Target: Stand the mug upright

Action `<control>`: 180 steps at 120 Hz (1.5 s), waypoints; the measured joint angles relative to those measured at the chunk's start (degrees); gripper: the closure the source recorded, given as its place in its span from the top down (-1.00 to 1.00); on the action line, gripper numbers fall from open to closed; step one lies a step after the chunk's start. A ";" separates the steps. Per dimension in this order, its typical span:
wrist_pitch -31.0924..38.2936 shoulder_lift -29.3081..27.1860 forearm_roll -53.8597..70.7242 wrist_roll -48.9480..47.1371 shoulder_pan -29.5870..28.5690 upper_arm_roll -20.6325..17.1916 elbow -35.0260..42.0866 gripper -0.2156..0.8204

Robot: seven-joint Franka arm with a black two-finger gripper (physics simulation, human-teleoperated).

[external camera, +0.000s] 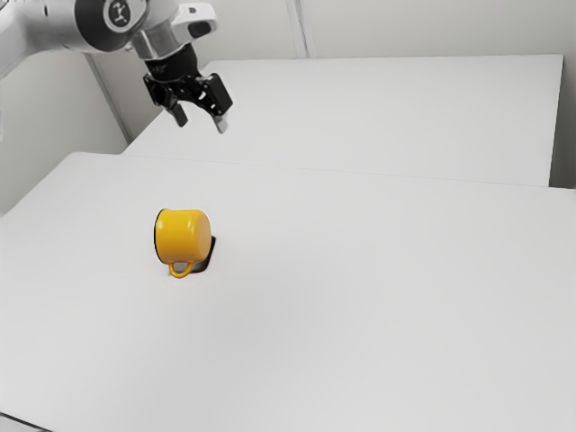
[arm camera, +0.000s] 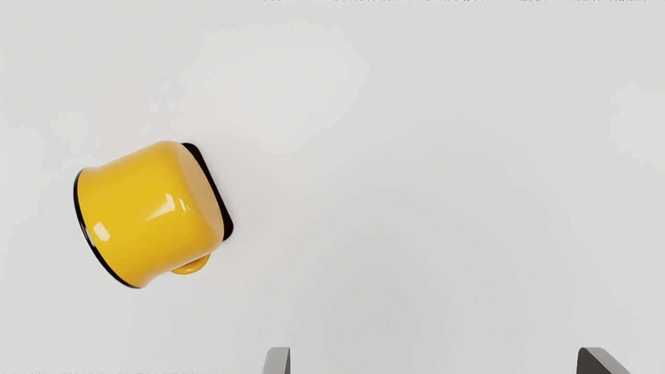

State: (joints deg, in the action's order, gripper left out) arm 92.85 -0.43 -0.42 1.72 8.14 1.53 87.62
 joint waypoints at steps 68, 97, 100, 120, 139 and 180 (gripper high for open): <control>8.36 -3.20 -8.94 5.96 -2.87 9.90 17.11 0.58; 10.97 -1.48 -14.69 13.46 -1.50 15.31 19.03 0.58; 11.16 -1.31 -15.12 14.35 -1.62 15.66 19.09 0.58; 11.90 -0.01 -17.59 20.02 -2.37 18.07 19.26 0.58; 11.85 2.59 -22.16 25.71 -1.99 21.74 19.25 0.58; 9.93 12.46 -33.55 37.66 -8.83 23.92 15.73 0.58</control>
State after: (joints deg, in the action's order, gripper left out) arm 102.78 12.03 -33.96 39.38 -0.69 25.45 103.36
